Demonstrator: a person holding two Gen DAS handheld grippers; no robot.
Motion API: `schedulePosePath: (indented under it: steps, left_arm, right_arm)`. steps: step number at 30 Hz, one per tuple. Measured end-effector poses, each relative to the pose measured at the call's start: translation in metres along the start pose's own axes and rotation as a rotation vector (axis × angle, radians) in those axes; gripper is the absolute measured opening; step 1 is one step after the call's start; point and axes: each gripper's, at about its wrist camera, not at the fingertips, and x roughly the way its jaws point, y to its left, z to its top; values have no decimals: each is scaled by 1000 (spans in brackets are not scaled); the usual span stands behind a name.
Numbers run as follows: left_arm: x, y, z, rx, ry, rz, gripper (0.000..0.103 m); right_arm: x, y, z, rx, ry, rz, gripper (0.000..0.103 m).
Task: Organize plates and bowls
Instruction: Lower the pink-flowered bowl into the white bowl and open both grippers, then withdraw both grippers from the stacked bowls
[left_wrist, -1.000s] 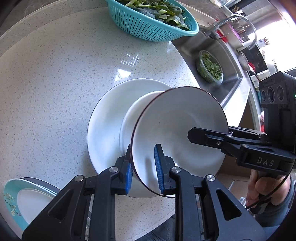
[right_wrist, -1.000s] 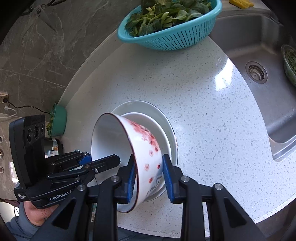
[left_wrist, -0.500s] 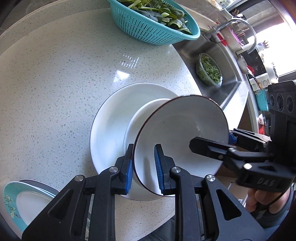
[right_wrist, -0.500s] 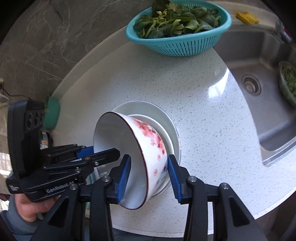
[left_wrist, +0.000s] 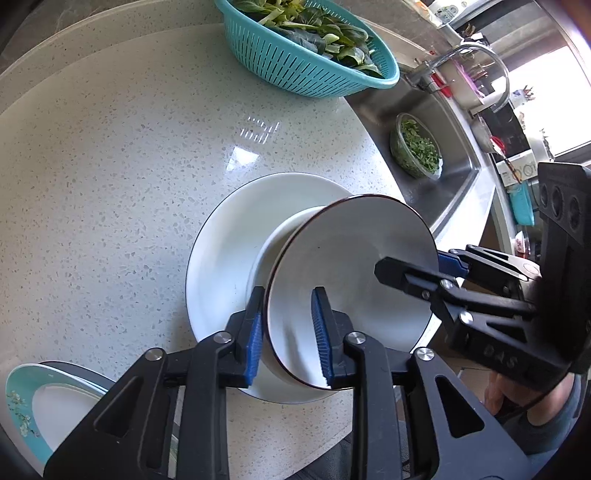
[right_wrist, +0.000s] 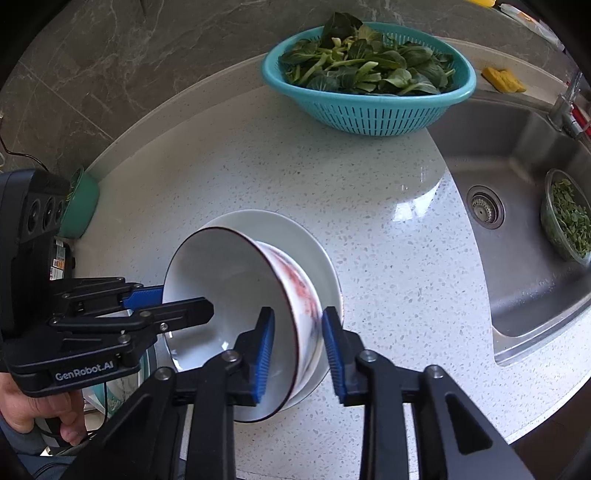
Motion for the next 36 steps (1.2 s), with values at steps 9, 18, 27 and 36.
schedulePosePath:
  steps: [9,18,27,36]
  left_arm:
    - [-9,-24,-7,88,-58,11,66]
    - [-32,-19,-7,55,-150,49,74]
    - [-68,3,-37,-114,-273,97,75]
    - [-94,5,-92,-112,-336,172,75]
  right_arm:
    - [14,1,-4,3,25,-12,16]
    - [16,-2,-3,3,25,15,16]
    - [-28,-25,15,5,-105,120,76]
    - [-35,-58,3,98,-126,167,76]
